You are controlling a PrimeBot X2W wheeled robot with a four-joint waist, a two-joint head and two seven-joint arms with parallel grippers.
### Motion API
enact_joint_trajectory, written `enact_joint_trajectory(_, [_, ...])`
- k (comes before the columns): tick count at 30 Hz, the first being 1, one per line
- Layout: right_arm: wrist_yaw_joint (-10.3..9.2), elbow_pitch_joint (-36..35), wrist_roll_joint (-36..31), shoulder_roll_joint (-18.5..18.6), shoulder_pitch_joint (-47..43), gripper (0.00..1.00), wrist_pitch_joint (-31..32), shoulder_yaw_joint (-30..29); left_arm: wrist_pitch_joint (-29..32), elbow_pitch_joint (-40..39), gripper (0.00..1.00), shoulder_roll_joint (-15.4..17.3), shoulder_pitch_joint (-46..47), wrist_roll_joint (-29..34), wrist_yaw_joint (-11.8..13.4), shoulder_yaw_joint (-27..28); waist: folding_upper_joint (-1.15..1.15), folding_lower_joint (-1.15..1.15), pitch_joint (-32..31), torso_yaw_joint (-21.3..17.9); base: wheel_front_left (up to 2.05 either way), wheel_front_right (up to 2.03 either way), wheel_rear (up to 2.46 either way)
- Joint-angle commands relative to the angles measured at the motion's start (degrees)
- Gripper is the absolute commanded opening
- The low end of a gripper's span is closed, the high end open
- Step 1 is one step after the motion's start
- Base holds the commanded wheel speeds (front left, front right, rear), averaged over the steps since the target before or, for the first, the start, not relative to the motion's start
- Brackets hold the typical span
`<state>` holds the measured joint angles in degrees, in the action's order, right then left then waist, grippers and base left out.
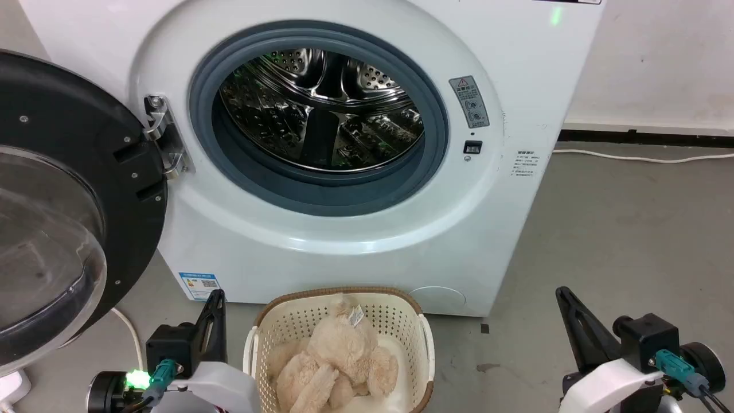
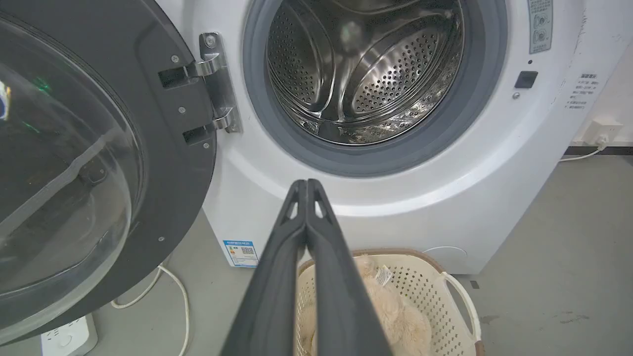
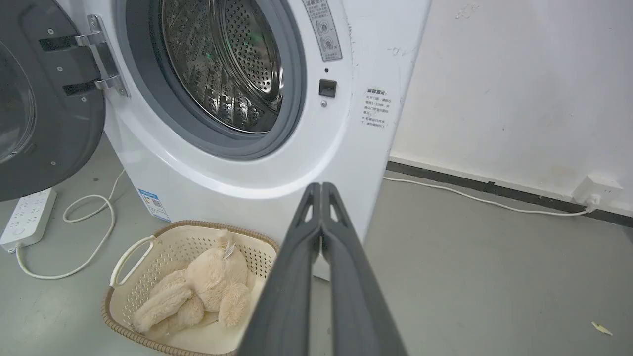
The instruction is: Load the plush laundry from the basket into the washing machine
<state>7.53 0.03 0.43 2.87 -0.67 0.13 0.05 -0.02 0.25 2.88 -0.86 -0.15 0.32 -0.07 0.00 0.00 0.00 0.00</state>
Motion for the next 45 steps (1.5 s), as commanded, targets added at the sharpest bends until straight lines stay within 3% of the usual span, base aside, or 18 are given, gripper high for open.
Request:
enact_joint_trajectory(1, [-0.04, -0.03, -0.43, 0.00, 0.67, 0.00, -0.13, -0.05, 0.02, -0.25, 0.00, -0.01, 0.86, 0.15, -0.32, 0.07, 0.00, 0.00, 0.00, 0.00, 0.00, 0.00, 0.00])
enact_joint_trajectory(45, [-0.04, -0.03, -0.43, 0.00, 0.67, 0.00, -0.13, -0.05, 0.02, -0.25, 0.00, -0.01, 0.86, 0.15, -0.32, 0.07, 0.00, 0.00, 0.00, 0.00, 0.00, 0.00, 0.00])
